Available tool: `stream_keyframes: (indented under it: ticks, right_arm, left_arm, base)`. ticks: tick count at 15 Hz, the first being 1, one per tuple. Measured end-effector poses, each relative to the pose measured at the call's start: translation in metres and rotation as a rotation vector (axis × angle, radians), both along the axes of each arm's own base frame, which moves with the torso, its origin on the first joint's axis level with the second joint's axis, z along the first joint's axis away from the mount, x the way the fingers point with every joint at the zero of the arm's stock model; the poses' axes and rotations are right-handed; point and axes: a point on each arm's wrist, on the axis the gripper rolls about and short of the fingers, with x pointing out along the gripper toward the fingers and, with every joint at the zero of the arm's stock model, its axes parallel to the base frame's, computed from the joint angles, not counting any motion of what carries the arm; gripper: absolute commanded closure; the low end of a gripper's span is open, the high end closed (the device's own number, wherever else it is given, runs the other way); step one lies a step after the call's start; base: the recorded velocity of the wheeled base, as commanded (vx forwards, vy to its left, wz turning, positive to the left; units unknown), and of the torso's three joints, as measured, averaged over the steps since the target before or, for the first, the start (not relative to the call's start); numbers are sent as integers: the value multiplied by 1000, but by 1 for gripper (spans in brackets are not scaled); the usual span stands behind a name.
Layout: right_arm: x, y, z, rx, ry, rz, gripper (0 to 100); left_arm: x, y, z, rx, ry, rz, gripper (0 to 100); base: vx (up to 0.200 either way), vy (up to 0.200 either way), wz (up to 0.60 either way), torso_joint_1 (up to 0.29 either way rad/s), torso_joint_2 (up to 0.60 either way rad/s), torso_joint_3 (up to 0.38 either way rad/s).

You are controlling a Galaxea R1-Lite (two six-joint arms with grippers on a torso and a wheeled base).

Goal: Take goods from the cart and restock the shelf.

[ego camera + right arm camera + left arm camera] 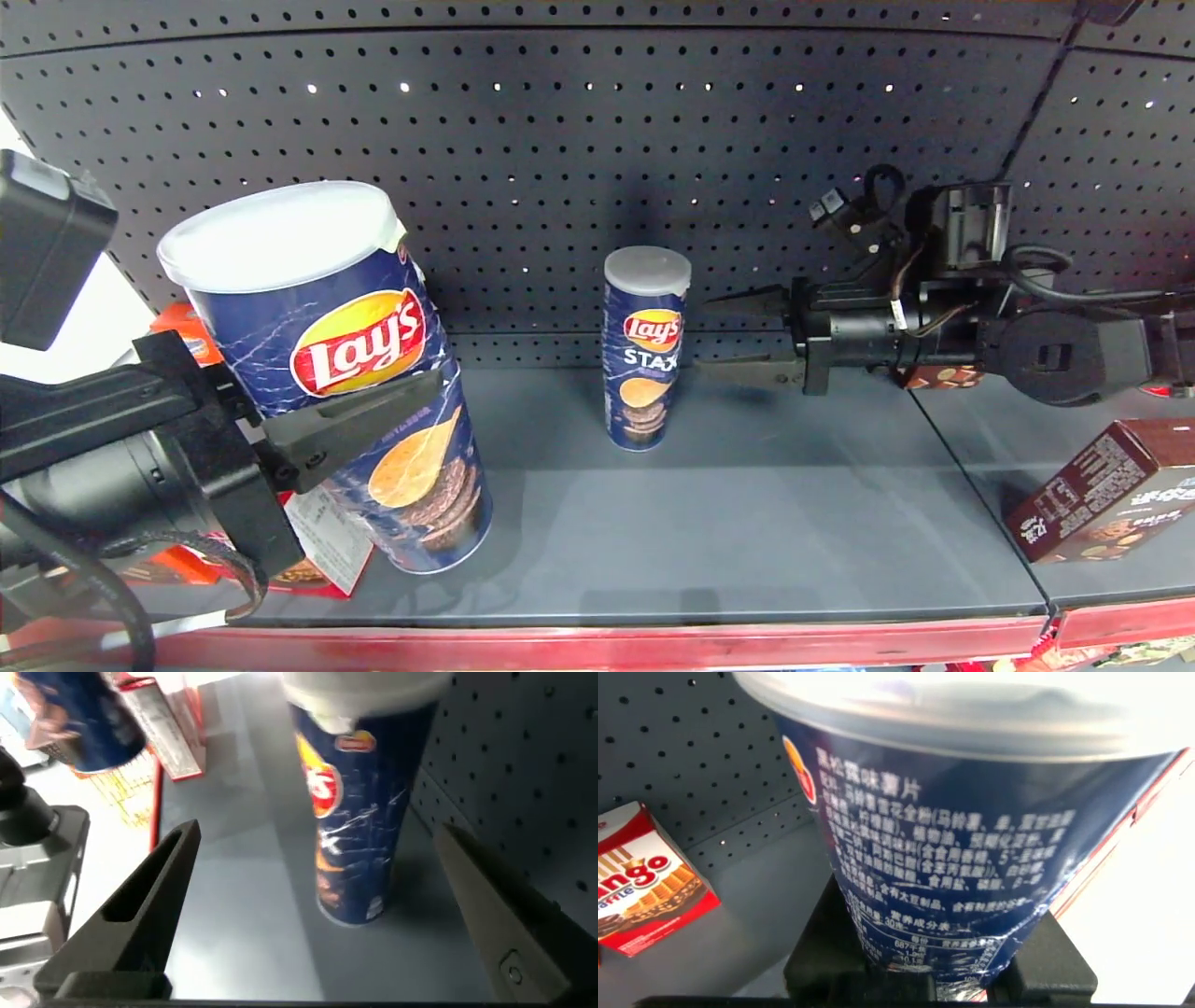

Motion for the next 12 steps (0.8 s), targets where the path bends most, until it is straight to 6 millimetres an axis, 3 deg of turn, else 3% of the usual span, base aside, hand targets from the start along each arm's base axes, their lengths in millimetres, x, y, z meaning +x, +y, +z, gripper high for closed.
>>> stream_keyframes:
  ticks: [8, 12]
  right_arm:
    - [35, 38, -33, 0, 1, 53, 0]
    - [50, 47, -51, -3, 7, 58, 0]
  left_arm:
    - [2, -1, -2, -16, 24, 6, 100]
    - [4, -2, -2, -13, 29, 8, 100]
  base:
    - [0, 0, 0, 0, 0, 0]
    - [0, 0, 0, 0, 0, 0]
